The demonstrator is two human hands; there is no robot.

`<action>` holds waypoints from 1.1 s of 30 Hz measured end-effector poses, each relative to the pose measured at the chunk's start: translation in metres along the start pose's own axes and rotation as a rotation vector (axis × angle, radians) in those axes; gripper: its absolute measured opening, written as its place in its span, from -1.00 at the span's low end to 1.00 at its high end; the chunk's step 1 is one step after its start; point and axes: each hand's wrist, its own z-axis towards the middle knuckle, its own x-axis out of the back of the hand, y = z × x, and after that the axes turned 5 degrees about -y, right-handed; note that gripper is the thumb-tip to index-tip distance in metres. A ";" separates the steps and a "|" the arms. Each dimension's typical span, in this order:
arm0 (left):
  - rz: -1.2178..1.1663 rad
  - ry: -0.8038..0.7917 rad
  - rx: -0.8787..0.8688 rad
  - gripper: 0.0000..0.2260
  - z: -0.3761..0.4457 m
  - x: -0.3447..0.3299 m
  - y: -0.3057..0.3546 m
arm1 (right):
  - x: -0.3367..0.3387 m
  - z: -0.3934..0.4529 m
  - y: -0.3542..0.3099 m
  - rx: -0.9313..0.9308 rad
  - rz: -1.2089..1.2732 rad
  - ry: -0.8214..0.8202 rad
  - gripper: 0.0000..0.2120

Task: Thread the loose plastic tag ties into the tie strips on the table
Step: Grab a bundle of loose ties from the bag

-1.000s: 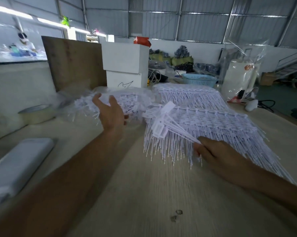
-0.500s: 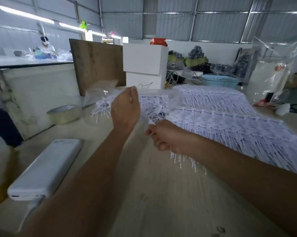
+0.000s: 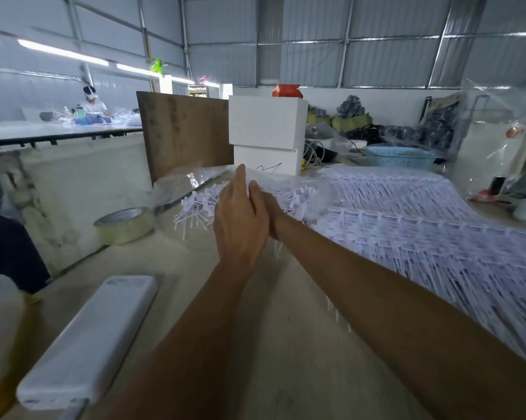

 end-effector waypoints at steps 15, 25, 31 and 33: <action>0.289 -0.409 -0.269 -0.84 -0.030 -0.027 0.025 | 0.096 -0.166 0.071 0.283 -0.631 -0.101 -0.57; 0.194 -0.247 -0.168 -0.41 -0.008 -0.004 -0.005 | 0.079 -0.131 0.045 0.392 -1.406 0.096 -0.67; 0.233 -0.072 -0.074 -0.23 0.002 0.001 -0.011 | 0.063 -0.110 0.044 0.373 -1.162 0.159 -0.69; 0.331 -0.007 0.054 -0.29 0.006 0.004 -0.014 | 0.053 -0.103 0.043 0.385 -0.957 0.155 -0.80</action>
